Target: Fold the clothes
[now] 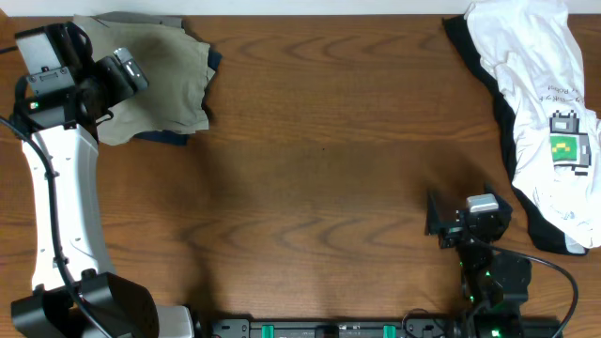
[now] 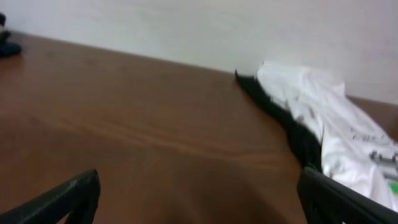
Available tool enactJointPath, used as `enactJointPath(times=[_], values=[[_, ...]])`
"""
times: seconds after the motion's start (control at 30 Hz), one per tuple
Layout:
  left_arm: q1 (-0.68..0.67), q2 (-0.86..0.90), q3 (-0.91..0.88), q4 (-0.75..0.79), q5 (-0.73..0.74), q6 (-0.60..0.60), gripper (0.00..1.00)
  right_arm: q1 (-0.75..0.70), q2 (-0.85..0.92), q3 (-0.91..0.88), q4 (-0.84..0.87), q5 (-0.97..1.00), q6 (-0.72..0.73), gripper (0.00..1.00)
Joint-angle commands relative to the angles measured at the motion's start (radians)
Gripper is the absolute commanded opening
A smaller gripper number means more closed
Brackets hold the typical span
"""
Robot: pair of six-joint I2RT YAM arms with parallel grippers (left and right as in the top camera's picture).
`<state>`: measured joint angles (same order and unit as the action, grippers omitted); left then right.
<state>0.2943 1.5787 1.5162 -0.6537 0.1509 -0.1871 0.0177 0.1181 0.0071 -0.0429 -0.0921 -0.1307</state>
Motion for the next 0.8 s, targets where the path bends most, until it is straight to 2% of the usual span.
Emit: enactJointPath(times=[0.0,0.1,0.77], values=[[0.002,0.002,0.013,-0.001,-0.002,-0.010,0.98,-0.004,-0.064,-0.002,-0.022,0.013,0.018,0.99],[0.002,0.002,0.013,-0.001,-0.002,-0.010,0.98,-0.004,-0.116,-0.002,-0.020,0.014,0.018,0.99],[0.002,0.002,0.013,-0.001,-0.002,-0.010,0.98,-0.004,-0.113,-0.002,-0.024,0.013,0.018,0.99]])
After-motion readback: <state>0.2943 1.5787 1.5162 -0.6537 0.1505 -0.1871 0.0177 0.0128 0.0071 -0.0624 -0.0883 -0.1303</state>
